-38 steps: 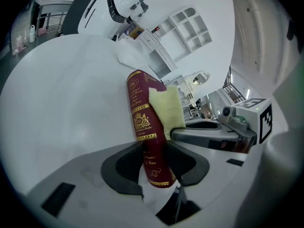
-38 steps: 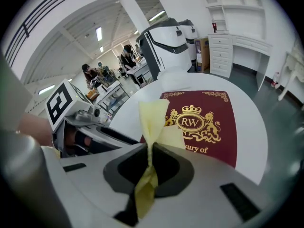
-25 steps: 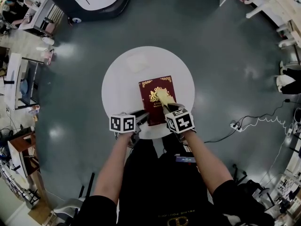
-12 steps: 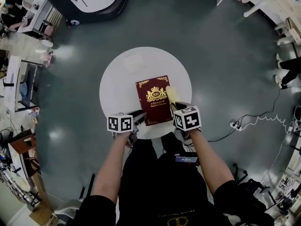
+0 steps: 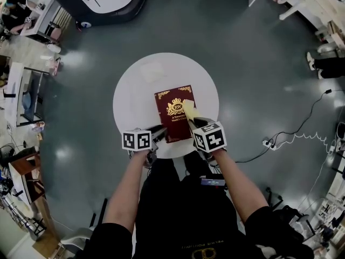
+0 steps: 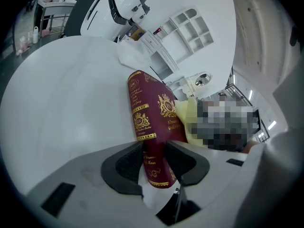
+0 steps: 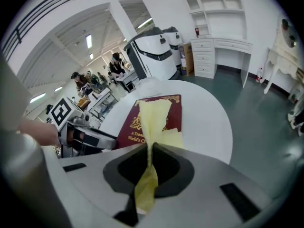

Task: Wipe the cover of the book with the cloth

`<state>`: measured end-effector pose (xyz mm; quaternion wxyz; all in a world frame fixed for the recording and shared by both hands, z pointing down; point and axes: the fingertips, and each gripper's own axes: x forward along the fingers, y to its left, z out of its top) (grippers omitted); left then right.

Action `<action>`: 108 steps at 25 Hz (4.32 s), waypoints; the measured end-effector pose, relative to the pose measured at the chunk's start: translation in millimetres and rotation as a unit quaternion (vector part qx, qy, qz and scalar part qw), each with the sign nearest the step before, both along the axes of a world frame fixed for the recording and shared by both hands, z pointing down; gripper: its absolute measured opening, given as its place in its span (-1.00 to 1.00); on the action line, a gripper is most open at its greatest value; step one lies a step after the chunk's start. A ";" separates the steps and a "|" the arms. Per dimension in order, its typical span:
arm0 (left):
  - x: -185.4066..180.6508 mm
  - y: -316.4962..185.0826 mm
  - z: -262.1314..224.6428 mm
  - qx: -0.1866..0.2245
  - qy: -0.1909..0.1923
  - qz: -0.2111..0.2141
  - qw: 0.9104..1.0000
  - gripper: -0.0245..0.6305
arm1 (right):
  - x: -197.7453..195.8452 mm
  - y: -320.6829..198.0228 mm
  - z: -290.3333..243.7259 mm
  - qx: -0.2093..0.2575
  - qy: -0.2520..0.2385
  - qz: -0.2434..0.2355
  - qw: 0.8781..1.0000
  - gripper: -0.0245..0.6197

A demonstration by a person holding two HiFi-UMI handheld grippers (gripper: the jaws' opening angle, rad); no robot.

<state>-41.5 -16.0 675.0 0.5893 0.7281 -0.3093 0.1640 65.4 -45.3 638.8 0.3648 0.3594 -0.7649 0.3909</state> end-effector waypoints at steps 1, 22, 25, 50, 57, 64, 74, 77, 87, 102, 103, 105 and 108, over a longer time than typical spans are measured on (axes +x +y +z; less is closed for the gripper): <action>0.5 -0.2 -0.2 0.000 0.000 0.000 1.000 -0.48 | -7.0 2.3 -0.8 0.000 -0.002 -0.008 1.000 -0.68; 12.9 -4.5 0.2 -0.014 0.016 -0.046 0.999 -0.48 | -71.5 60.1 12.9 -0.039 -0.020 -0.091 0.995 -0.68; 13.3 -4.9 1.1 -0.015 0.018 -0.047 0.999 -0.48 | -72.7 59.4 15.9 -0.040 -0.022 -0.089 0.995 -0.68; 11.2 -4.5 0.9 -0.006 0.008 -0.033 0.999 -0.48 | 3.6 26.7 16.1 -0.025 0.001 -0.021 0.999 -0.68; 11.8 -4.1 -0.6 -0.006 0.005 -0.032 0.999 -0.48 | 34.3 19.0 13.4 -0.018 0.012 0.004 1.000 -0.68; 12.2 -5.2 -0.9 -0.005 0.003 -0.031 1.000 -0.48 | 55.7 12.1 13.2 -0.015 0.017 0.026 0.999 -0.68; 12.9 -4.1 0.3 0.003 -0.013 -0.018 1.000 -0.47 | 60.2 12.6 16.1 -0.020 0.018 0.037 0.999 -0.68; 13.1 -4.4 -1.2 0.007 -0.017 -0.009 1.000 -0.46 | 59.3 12.4 14.1 -0.021 0.011 0.034 0.999 -0.68; 8.9 -11.6 -30.7 0.053 -0.018 -0.010 0.998 -0.47 | 57.3 -6.7 -16.2 0.018 -0.013 0.020 1.000 -0.68; 7.5 -39.2 -133.6 0.191 -0.038 -0.056 0.979 -0.82 | 35.3 -42.4 -120.2 0.156 -0.068 -0.055 0.984 -0.68; 7.4 -38.9 -138.1 0.197 -0.041 -0.058 0.978 -0.83 | 34.4 -43.2 -127.3 0.166 -0.071 -0.059 0.982 -0.68; 6.6 -38.9 -147.4 0.210 -0.046 -0.067 0.974 -0.85 | 33.4 -45.0 -141.2 0.184 -0.077 -0.068 0.978 -0.68; 6.4 -36.9 -162.8 0.234 -0.042 -0.087 0.968 -0.88 | 34.4 -45.7 -159.0 0.209 -0.085 -0.077 0.971 -0.68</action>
